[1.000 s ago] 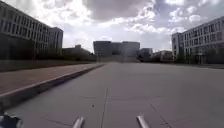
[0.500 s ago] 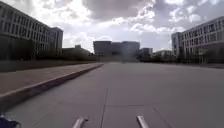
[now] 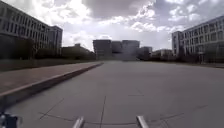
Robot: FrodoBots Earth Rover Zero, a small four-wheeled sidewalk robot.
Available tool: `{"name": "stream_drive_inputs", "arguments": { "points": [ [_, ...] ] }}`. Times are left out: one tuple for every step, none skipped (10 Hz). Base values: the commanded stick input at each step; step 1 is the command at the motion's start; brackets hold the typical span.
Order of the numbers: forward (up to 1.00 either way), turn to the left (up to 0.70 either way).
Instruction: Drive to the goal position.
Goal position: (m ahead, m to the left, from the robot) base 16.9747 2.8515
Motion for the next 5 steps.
{"name": "stream_drive_inputs", "arguments": {
  "points": [
    [0.70,0.00],
    [0.70,0.00],
    [0.70,0.00],
    [0.70,0.00],
    [0.70,0.00]
  ]
}}
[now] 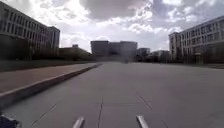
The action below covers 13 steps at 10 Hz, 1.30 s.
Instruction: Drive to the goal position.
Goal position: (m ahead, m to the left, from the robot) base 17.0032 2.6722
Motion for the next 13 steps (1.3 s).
{"name": "stream_drive_inputs", "arguments": {
  "points": [
    [0.70,0.00],
    [0.70,0.00],
    [0.70,0.00],
    [0.70,0.00],
    [0.70,0.00],
    [0.70,0.00],
    [0.70,0.00],
    [0.70,0.00],
    [0.70,0.00],
    [0.70,0.00],
    [0.70,0.00],
    [0.70,0.00],
    [0.70,0.00]
  ]
}}
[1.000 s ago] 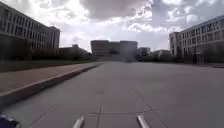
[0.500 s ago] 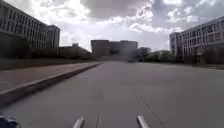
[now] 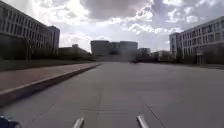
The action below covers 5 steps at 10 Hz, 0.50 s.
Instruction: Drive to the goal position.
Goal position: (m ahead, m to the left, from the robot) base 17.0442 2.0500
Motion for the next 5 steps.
{"name": "stream_drive_inputs", "arguments": {
  "points": [
    [0.70,0.00],
    [0.70,0.00],
    [0.70,0.00],
    [0.70,0.00],
    [0.70,0.00]
  ]
}}
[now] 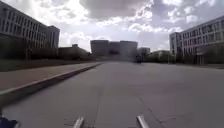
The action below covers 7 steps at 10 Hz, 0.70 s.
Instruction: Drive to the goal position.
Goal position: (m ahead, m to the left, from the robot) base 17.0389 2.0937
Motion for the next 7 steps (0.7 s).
{"name": "stream_drive_inputs", "arguments": {
  "points": [
    [0.70,0.00],
    [0.70,0.00],
    [0.70,0.00],
    [0.70,0.00],
    [0.70,0.00],
    [0.70,0.00],
    [0.70,0.00]
  ]
}}
